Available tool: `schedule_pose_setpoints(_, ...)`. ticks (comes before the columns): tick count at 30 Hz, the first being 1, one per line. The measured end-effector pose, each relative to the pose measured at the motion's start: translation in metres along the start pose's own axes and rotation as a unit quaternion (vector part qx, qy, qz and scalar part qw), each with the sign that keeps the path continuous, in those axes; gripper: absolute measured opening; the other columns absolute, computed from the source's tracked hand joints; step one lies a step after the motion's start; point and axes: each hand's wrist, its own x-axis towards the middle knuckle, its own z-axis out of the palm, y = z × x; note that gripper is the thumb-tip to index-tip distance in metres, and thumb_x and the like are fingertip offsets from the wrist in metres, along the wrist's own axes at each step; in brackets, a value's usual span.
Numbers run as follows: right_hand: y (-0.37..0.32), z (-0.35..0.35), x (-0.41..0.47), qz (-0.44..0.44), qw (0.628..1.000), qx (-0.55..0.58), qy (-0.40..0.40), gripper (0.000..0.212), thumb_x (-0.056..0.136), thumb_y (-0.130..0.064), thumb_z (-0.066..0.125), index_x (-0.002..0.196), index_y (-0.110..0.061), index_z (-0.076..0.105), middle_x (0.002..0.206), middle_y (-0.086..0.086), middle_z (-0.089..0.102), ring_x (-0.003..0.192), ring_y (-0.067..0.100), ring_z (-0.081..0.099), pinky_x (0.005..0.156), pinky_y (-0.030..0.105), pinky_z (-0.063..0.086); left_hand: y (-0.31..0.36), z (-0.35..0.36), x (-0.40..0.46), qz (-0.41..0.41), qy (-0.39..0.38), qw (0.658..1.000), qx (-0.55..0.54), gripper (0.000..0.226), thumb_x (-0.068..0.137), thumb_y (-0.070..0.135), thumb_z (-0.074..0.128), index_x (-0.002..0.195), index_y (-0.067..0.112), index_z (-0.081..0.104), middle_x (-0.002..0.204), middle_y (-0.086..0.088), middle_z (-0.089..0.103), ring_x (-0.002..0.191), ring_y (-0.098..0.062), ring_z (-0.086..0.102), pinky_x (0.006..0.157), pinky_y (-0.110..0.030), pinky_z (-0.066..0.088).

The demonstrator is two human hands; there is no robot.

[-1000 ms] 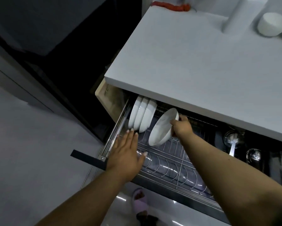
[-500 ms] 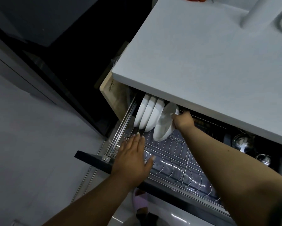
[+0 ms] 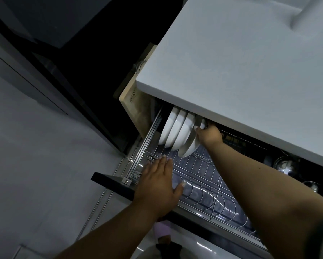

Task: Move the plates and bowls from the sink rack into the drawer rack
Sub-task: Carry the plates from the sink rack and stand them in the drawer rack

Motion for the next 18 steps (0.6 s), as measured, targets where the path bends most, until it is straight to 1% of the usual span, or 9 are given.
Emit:
schedule_pose_setpoints(3,-0.001,0.004,0.004,0.003,1.000,-0.002,-0.007,0.046,0.090,-0.033,0.061,0.124,-0.002,0.055,0.122,0.020,0.062,0.113,0.037,0.057,0.092,0.036,0.045,0.000,0.000,0.000,0.004,0.004,1.000,-0.002,0.083,0.082,0.064,0.015,0.150,0.016,0.018,0.158,-0.005,0.021,0.145,-0.017,0.015,0.119,-0.040,0.009)
schedule_pose_setpoints(6,-0.005,0.007,0.007,0.008,0.999,-0.030,-0.012,0.049,0.091,-0.038,0.058,0.118,0.002,0.058,0.118,0.022,0.063,0.110,0.038,0.058,0.090,0.036,0.046,-0.001,0.004,0.000,0.008,0.021,1.000,-0.008,0.079,0.085,0.062,0.023,0.147,0.013,0.029,0.153,-0.007,0.033,0.142,-0.020,0.026,0.118,-0.041,0.017)
schedule_pose_setpoints(8,-0.008,0.008,0.008,0.007,0.999,-0.045,-0.016,0.051,0.092,-0.040,0.056,0.119,0.003,0.057,0.118,0.023,0.063,0.111,0.037,0.058,0.090,0.035,0.045,-0.002,0.006,0.000,0.012,0.030,0.999,-0.007,0.077,0.086,0.062,0.026,0.145,0.013,0.033,0.150,-0.007,0.037,0.139,-0.021,0.032,0.117,-0.041,0.020)
schedule_pose_setpoints(11,-0.011,0.009,0.010,0.010,0.998,-0.058,-0.023,0.051,0.092,-0.042,0.054,0.120,0.001,0.056,0.119,0.022,0.063,0.112,0.037,0.057,0.088,0.033,0.044,-0.004,0.008,0.001,0.015,0.038,0.999,-0.010,0.076,0.087,0.062,0.027,0.145,0.013,0.033,0.149,-0.007,0.039,0.138,-0.021,0.033,0.116,-0.040,0.020)
schedule_pose_setpoints(16,-0.012,0.018,0.003,-0.006,0.997,-0.073,-0.009,0.052,0.094,-0.037,0.054,0.128,0.002,0.048,0.128,0.021,0.058,0.120,0.038,0.052,0.093,0.035,0.042,-0.003,0.008,0.000,0.016,0.053,0.998,-0.011,0.073,0.088,0.061,0.031,0.143,0.013,0.037,0.145,-0.006,0.044,0.136,-0.021,0.038,0.112,-0.037,0.022)
schedule_pose_setpoints(18,-0.012,0.019,0.001,-0.007,0.997,-0.072,-0.005,0.052,0.094,-0.037,0.054,0.129,0.001,0.046,0.129,0.020,0.057,0.121,0.039,0.051,0.093,0.035,0.042,-0.003,0.008,0.000,0.017,0.050,0.999,-0.012,0.073,0.089,0.061,0.031,0.144,0.014,0.034,0.148,-0.005,0.041,0.137,-0.020,0.034,0.113,-0.036,0.020)
